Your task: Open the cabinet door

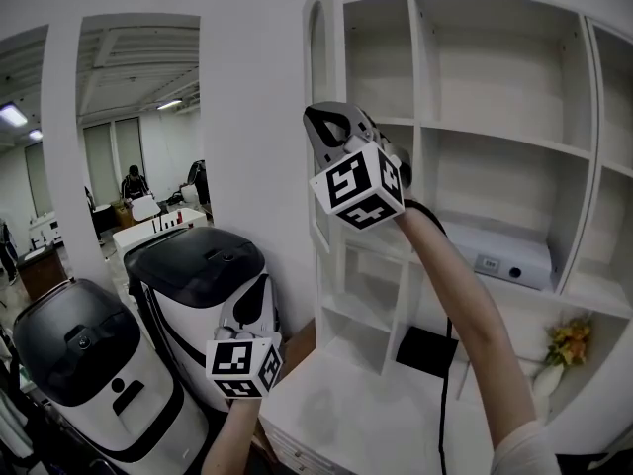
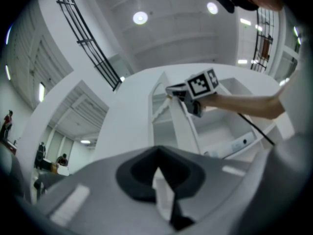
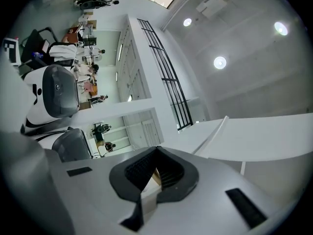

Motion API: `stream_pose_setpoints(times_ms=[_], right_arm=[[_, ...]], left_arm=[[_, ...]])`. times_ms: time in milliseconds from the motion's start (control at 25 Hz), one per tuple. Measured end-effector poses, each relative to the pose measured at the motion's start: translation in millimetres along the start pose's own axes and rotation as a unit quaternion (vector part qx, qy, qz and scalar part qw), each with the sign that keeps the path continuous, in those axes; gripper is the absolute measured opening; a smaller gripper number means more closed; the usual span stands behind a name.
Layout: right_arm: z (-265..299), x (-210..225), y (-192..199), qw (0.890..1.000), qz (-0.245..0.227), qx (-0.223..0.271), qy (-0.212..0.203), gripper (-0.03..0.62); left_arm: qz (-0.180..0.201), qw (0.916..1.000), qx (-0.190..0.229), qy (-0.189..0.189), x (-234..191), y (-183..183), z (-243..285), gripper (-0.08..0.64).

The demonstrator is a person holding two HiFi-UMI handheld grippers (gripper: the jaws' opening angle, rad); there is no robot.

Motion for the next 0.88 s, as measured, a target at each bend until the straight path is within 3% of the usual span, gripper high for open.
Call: stream_pose_setpoints(times_ms=[400,880], right_arm=[[10,-15,-17,1.000,0.000,0.016,-0.011,-0.002],[39,-50,-45,0.998,-0.062,0.009,-0.032,-0.002]], left_arm=[[0.003,0.9998,-0.002,-0.017,-11,-3,-12,0.006],[0.020,0.9986,-0.007,-0.048,-36,-12,-33,0.006]])
Point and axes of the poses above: the fingertips, and each gripper's own axes: z forward along the fingers, x to its right, y out of its underside, the point moved 9 cm from there along -z, backward along the fingers, and after that the axes turned 2 degrees about z, right-handed, at the moved point
